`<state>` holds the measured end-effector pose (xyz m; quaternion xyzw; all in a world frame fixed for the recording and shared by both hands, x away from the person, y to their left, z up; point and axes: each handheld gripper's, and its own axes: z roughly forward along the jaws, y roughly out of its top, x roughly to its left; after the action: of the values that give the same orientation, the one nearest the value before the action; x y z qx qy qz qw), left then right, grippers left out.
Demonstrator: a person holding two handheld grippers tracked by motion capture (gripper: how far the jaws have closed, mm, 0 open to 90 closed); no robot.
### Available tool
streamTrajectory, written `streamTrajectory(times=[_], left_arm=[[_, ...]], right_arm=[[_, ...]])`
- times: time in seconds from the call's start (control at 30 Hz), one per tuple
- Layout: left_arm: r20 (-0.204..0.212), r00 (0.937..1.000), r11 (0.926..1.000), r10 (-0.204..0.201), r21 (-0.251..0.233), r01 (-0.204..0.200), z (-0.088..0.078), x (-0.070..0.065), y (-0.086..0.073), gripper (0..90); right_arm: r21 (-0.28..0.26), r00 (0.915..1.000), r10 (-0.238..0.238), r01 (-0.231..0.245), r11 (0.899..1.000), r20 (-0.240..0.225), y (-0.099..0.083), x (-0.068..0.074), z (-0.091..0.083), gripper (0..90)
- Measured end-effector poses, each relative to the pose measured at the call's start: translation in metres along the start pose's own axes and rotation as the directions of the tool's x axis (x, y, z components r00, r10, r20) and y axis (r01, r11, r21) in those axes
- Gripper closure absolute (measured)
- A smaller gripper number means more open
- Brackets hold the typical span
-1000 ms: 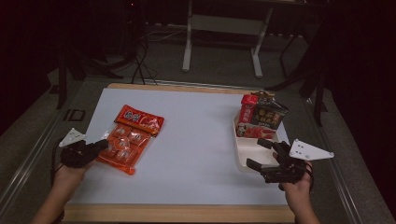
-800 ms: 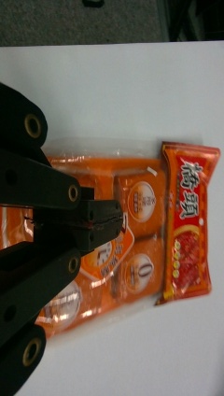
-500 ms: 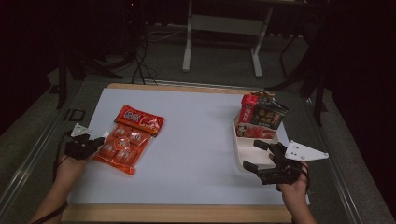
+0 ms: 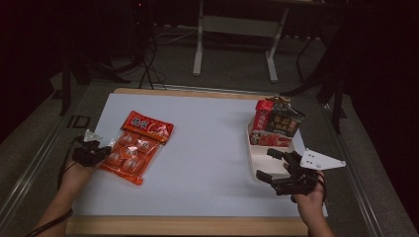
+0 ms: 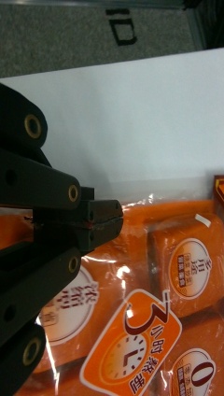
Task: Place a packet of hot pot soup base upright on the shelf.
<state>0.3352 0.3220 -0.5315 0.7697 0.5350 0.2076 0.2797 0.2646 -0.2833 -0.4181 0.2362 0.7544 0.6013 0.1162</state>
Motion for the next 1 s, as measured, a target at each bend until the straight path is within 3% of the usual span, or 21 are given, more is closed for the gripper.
streamTrajectory(times=[0.27, 0.47, 0.53, 0.77, 1.0], left_arm=[[0.012, 0.9996, 0.9997, 0.025, 0.004, -0.025, 0.003, -0.007, 0.003, 90.0], [0.056, 0.9973, 0.9989, 0.047, 0.001, -0.047, 0.006, -0.027, 0.008, 90.0], [0.069, 0.9948, 0.9971, 0.075, 0.001, -0.076, 0.007, -0.037, 0.010, 90.0], [0.122, 0.9883, 0.9958, 0.091, -0.013, -0.090, 0.010, -0.060, 0.013, 90.0], [0.166, 0.9778, 0.9916, 0.128, -0.006, -0.129, 0.010, -0.081, 0.016, 90.0]], right_arm=[[0.002, 0.9999, 0.001, -0.001, 1.000, -0.012, 0.000, 0.001, 0.001, 14.0], [0.002, 0.9999, 0.002, -0.002, 1.000, -0.014, 0.001, 0.002, 0.001, 14.0], [0.001, 0.9998, 0.002, -0.002, 1.000, -0.017, 0.001, 0.002, 0.001, 14.0], [0.002, 0.9999, 0.005, -0.005, 1.000, -0.016, 0.000, 0.001, 0.000, 14.0], [0.000, 0.9999, 0.005, -0.005, 1.000, -0.014, 0.000, 0.002, -0.002, 14.0]])
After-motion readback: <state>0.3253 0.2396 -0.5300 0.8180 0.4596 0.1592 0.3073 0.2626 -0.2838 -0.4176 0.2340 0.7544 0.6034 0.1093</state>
